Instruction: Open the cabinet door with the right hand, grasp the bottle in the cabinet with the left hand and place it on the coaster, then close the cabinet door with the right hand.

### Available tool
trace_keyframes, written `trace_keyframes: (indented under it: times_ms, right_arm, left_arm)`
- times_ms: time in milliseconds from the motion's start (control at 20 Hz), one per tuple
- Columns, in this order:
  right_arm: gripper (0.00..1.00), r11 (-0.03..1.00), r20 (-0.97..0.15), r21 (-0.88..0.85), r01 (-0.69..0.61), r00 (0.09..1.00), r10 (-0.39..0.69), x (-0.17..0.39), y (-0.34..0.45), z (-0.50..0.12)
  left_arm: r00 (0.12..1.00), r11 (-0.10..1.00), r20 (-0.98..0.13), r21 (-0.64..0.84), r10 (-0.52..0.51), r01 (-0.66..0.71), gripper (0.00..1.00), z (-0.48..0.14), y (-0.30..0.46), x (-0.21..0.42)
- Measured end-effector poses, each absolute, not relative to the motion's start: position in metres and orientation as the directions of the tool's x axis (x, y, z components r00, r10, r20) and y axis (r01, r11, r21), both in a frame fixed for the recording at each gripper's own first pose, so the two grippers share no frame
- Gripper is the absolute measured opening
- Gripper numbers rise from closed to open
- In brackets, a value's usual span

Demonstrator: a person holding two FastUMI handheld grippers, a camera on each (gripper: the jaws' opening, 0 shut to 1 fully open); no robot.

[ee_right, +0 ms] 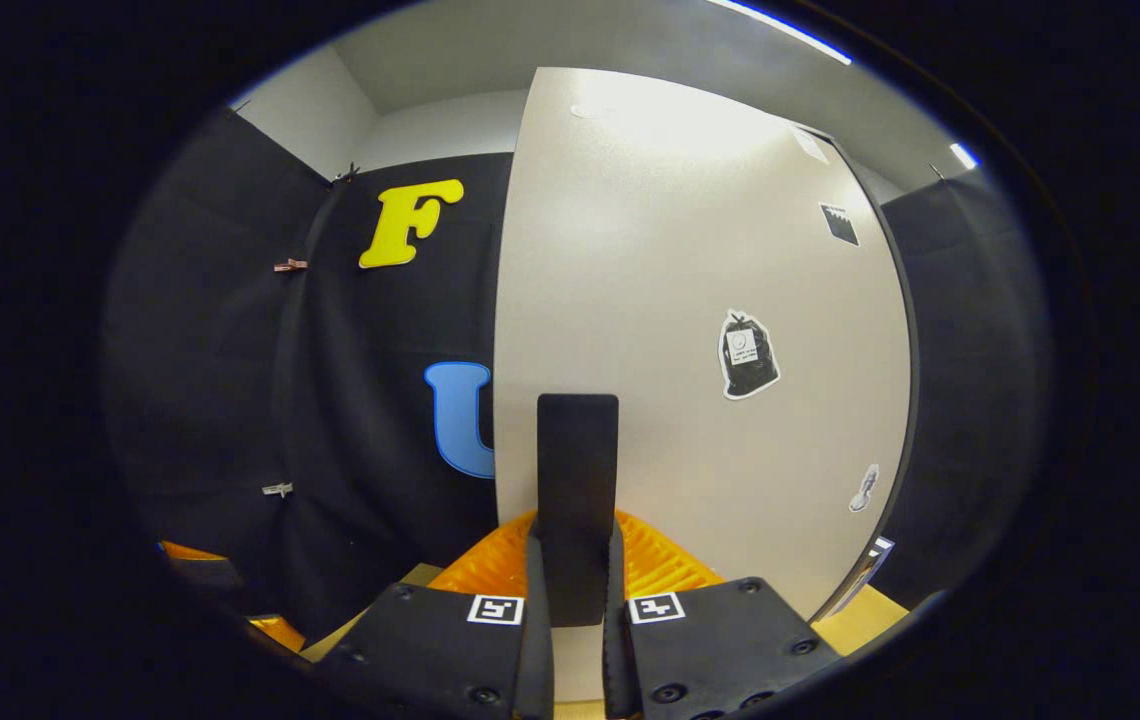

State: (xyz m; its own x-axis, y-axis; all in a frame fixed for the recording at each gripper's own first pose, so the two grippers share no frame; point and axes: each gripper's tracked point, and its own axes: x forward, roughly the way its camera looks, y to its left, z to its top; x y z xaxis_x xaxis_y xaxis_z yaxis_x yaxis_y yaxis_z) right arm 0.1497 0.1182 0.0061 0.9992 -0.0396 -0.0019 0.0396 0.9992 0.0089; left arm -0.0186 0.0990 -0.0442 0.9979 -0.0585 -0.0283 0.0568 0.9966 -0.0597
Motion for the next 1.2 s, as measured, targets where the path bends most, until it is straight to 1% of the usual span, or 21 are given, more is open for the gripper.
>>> trace_keyframes:
  times_ms: [100, 200, 450, 550, 900, 1200]
  right_arm:
    - [0.23, 1.0, 0.001, 0.015, 0.027, 1.0, -0.027, 0.133, 0.114, 0.006]
    - [0.23, 1.0, -0.003, 0.023, 0.01, 1.0, -0.01, 0.12, 0.11, 0.008]
    - [0.23, 1.0, 0.001, 0.029, 0.01, 1.0, -0.01, 0.094, 0.096, 0.01]
    - [0.23, 0.999, 0.008, 0.031, 0.02, 1.0, -0.02, 0.083, 0.09, 0.012]
    - [0.23, 0.997, 0.015, 0.027, 0.075, 0.997, -0.076, 0.043, 0.063, 0.014]
    - [0.22, 0.99, 0.04, 0.037, 0.139, 0.989, -0.14, 0.014, 0.034, 0.016]
  left_arm:
    - [0.998, 0.998, -0.031, -0.048, -0.053, 0.052, 0.94, -0.043, 0.091, -0.021]
    - [0.997, 0.997, -0.028, -0.032, -0.07, 0.069, 0.94, -0.04, 0.079, -0.02]
    - [0.994, 0.993, -0.001, -0.038, -0.111, 0.111, 0.94, -0.028, 0.054, -0.02]
    - [0.99, 0.989, 0.0, -0.036, -0.141, 0.141, 0.94, -0.028, 0.042, -0.02]
    - [0.982, 0.982, -0.005, -0.023, -0.19, 0.19, 0.94, -0.026, 0.019, -0.02]
    - [0.961, 0.96, -0.011, -0.053, -0.275, 0.275, 0.94, -0.031, -0.02, -0.023]
